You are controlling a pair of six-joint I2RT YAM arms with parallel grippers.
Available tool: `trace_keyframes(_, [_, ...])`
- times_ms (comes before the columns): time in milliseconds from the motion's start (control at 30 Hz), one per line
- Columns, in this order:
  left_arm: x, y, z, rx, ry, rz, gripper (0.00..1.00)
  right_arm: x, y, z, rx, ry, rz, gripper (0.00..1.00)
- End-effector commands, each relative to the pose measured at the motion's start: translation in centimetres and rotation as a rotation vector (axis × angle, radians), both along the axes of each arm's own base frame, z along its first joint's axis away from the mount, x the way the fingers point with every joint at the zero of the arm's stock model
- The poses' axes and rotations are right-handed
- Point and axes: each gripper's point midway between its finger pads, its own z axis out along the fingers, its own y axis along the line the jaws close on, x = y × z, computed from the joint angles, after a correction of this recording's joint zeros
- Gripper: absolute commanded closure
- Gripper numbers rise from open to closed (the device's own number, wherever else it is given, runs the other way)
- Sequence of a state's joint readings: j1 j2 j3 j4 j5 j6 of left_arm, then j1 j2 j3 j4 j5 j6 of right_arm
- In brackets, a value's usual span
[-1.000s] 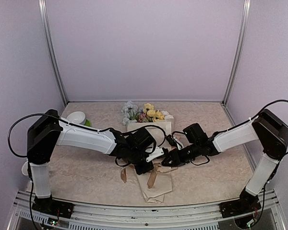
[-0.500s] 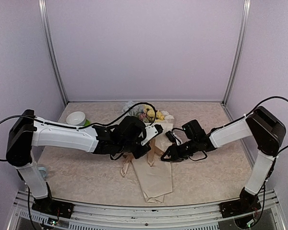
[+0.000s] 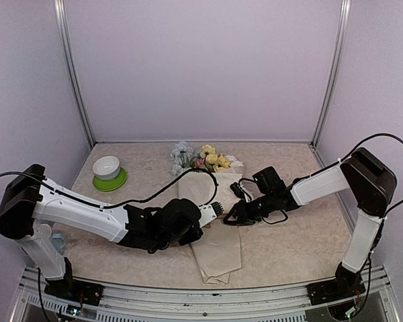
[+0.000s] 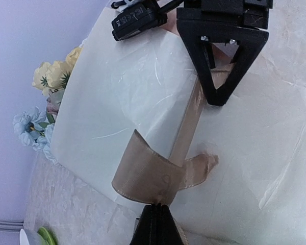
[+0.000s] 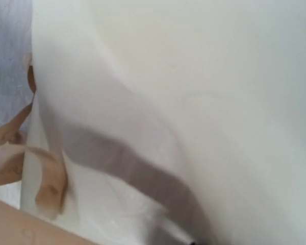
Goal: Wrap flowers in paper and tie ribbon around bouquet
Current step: Cross the ribbon over the folded bouquet.
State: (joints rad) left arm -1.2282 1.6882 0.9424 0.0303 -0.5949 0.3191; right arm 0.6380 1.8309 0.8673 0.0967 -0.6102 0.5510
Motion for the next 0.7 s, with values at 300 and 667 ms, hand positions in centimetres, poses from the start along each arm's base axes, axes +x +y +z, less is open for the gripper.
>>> trace_keyframes(300, [-9.3,-1.9,-6.0,0.014,0.436,-0.267,1.0,0.1,-0.5,-0.8,-0.019,0.024,-0.007,0.7])
trace_keyframes(667, [-9.8,-2.1,-4.6,-0.027,0.55,-0.311,0.54,0.0,-0.6,-0.8,-0.028,0.024,-0.002,0.7])
